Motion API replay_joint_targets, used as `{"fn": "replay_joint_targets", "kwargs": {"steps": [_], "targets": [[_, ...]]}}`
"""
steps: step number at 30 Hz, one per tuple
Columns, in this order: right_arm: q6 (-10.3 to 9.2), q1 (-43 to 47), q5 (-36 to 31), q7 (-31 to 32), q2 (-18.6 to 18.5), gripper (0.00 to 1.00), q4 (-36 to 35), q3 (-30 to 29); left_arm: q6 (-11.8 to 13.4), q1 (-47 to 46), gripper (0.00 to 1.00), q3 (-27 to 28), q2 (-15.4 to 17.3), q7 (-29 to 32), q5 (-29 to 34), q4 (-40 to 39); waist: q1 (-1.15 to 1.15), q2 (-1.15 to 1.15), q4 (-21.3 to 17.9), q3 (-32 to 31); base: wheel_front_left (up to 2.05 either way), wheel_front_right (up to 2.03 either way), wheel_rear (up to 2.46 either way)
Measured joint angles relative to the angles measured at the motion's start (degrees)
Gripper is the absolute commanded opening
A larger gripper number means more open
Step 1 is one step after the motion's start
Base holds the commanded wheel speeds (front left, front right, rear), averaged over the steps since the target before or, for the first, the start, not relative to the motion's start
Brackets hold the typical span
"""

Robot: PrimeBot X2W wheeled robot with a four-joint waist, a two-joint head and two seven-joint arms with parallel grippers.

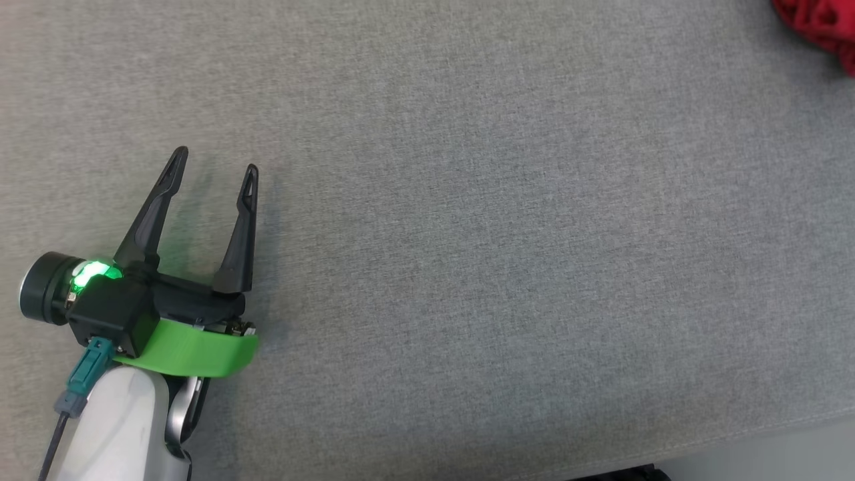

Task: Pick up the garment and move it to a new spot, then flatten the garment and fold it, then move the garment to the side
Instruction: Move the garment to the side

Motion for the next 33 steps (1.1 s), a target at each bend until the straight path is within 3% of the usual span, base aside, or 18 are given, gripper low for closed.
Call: {"fn": "replay_joint_targets", "kwargs": {"steps": [13, 14, 15, 16, 17, 25, 33], "targets": [[-0.01, -4.64, -5.33, 3.02, -2.12, 0.00, 2.98, -0.51, 0.00, -0.44, 1.00, -1.04, 1.26, -0.05, -0.71, -2.14, -0.01, 0.00, -1.28, 4.33, 0.00, 0.00, 0.00], [-0.01, -4.76, -5.70, 3.03, -1.94, 0.06, 3.46, -0.74, 0.00, -0.49, 1.00, -1.10, 1.26, -0.05, -0.77, -2.14, -0.01, 0.00, -1.23, 4.40, 0.00, 0.00, 0.00], [-0.01, -4.83, -6.17, 3.08, -1.67, 0.39, 4.00, -1.09, 0.00, -0.54, 1.00, -1.15, 1.25, -0.07, -0.77, -2.14, -0.01, 0.00, -1.13, 4.49, 0.00, 0.00, 0.00], [-0.01, -4.97, -6.78, 3.01, -1.40, 0.94, 4.67, -1.36, 0.00, -0.63, 1.00, -1.21, 1.23, -0.07, -0.78, -2.11, -0.01, 0.00, -1.02, 4.56, 0.00, 0.00, 0.00], [-0.01, -5.20, -7.53, 2.32, -1.20, 1.00, 5.01, -1.60, 0.00, -0.77, 1.00, -1.26, 1.20, -0.07, -0.83, -2.00, -0.01, 0.00, -0.90, 4.58, 0.00, 0.00, 0.00], [-0.01, -6.41, -12.89, -5.11, 3.39, 1.00, 5.72, -5.76, -0.03, -0.85, 1.00, -0.04, -0.36, -0.04, -1.24, -0.02, -0.01, 0.00, -0.34, 2.68, 0.00, 0.00, 0.00], [-0.01, -0.92, -14.33, -13.03, 13.04, 1.00, 1.03, -7.28, -0.03, 3.49, 1.00, 4.22, -3.03, -0.01, -1.23, 3.28, -0.01, 0.00, 0.56, -3.22, 0.00, 0.00, 0.00]]}}
